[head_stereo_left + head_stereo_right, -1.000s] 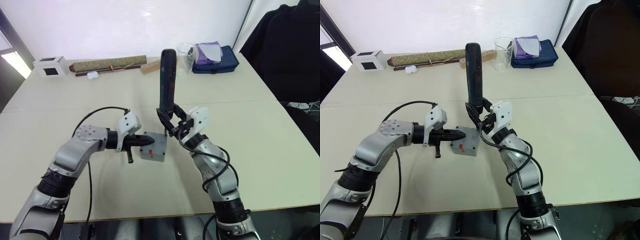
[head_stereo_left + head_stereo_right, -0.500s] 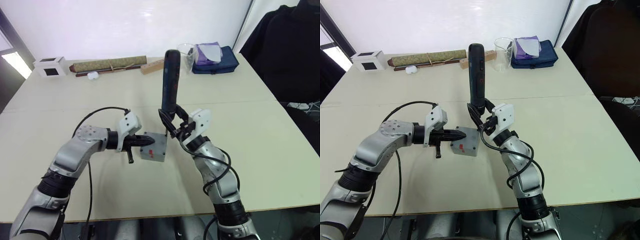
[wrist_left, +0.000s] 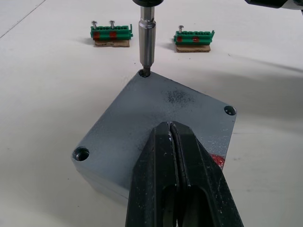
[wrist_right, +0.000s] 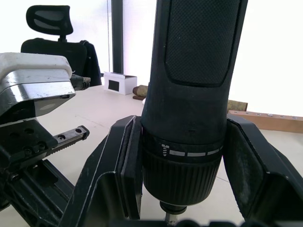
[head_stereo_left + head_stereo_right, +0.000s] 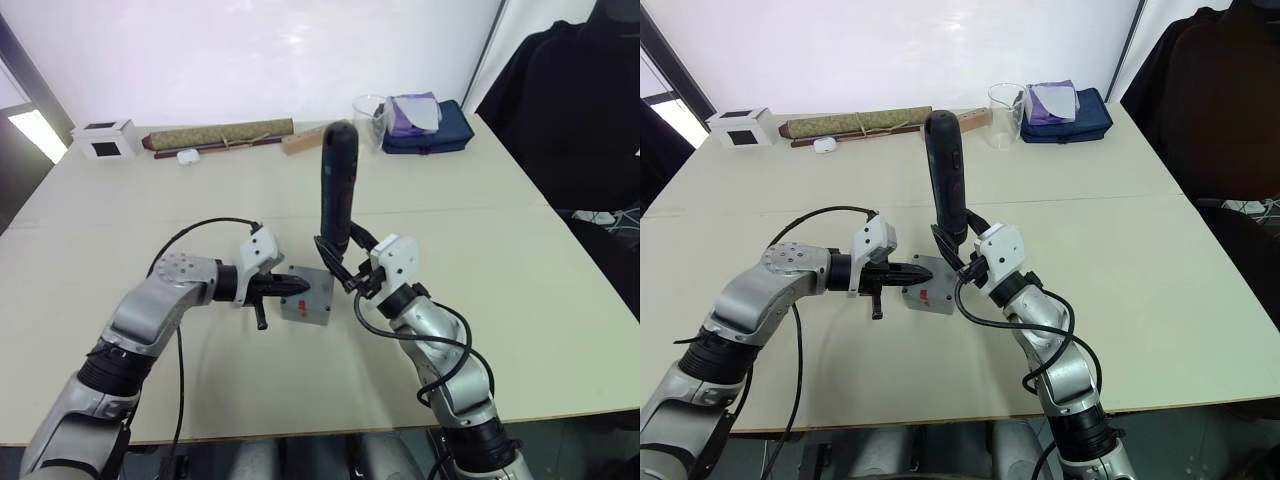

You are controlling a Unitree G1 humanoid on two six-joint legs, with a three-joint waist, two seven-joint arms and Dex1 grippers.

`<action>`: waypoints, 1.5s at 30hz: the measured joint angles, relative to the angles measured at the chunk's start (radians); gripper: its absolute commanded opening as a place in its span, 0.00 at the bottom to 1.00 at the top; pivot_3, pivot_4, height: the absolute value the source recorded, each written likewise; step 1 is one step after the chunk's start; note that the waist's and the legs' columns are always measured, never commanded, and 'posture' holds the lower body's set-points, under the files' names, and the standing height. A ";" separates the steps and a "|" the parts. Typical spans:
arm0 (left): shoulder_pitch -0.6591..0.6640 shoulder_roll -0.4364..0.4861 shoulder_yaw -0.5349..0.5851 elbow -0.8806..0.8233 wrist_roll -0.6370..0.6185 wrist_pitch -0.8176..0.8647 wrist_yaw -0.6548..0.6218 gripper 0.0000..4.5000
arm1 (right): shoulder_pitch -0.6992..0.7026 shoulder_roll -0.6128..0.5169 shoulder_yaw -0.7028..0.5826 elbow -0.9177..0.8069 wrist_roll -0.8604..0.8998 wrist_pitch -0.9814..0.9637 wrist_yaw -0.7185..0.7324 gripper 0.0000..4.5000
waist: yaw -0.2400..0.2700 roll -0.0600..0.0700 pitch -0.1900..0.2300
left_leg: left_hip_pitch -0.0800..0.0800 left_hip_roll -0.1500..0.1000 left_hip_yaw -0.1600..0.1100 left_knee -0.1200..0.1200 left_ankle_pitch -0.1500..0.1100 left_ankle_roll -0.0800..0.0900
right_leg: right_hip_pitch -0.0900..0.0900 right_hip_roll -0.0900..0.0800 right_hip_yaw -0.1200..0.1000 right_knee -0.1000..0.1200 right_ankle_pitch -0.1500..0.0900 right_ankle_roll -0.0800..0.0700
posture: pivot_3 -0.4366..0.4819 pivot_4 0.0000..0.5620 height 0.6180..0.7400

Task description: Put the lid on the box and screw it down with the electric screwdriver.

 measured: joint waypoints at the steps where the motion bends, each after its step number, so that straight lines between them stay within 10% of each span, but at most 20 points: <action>1: 0.001 0.000 0.000 0.000 0.002 -0.001 0.000 0.00 | -0.002 0.001 0.000 0.000 0.002 0.006 -0.001 0.47 | 0.000 0.000 -0.001 | 0.000 0.000 0.000 0.000 0.000 0.000 | 0.000 0.000 0.000 0.000 0.000 0.000 | 0.48 0.27 1.00; 36: 0.040 -0.002 -0.002 0.003 0.023 -0.029 -0.008 0.00 | -0.030 0.005 -0.003 0.007 0.012 0.055 -0.008 0.47 | 0.001 -0.003 -0.025 | 0.006 0.001 -0.001 -0.013 0.000 0.001 | 0.005 0.000 -0.001 -0.011 -0.004 0.001 | 0.48 0.27 1.00; 45: 0.024 -0.037 0.004 0.025 0.021 -0.031 -0.018 0.00 | -0.238 -0.085 -0.166 -0.148 0.210 0.313 0.020 0.47 | 0.009 0.002 -0.016 | -0.001 0.000 0.000 -0.012 0.000 0.001 | -0.002 -0.001 0.000 -0.011 -0.002 -0.002 | 0.48 0.27 1.00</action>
